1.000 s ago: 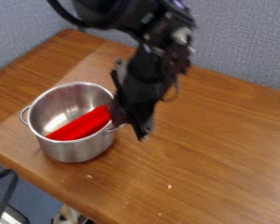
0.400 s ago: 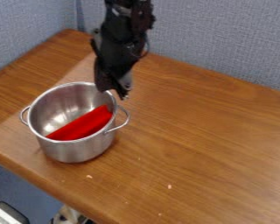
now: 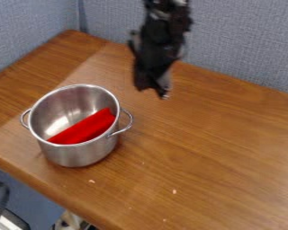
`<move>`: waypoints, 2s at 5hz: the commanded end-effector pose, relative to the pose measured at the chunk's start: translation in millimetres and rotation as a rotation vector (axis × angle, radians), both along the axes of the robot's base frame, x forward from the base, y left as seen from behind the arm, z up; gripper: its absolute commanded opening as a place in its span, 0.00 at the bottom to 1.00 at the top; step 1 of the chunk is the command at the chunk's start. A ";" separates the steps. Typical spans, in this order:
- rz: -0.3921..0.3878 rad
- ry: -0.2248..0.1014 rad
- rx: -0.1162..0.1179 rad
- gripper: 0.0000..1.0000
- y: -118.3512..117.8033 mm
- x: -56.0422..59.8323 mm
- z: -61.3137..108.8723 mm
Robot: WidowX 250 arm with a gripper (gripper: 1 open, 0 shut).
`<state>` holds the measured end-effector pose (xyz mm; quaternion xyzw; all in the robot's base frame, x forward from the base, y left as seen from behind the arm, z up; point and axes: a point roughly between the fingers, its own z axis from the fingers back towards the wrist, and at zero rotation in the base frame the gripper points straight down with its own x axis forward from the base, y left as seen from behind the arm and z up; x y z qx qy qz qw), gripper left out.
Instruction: Move the red object from the metal pot to the table
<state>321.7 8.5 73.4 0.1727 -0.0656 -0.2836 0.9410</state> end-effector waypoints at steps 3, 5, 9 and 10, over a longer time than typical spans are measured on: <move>-0.056 -0.050 -0.029 0.00 -20.8 29.7 -1.9; -0.023 -0.101 -0.060 0.00 -11.8 33.4 -18.2; -0.003 -0.130 -0.080 0.00 0.9 41.0 -34.5; 0.011 -0.115 -0.093 1.00 2.0 40.2 -36.6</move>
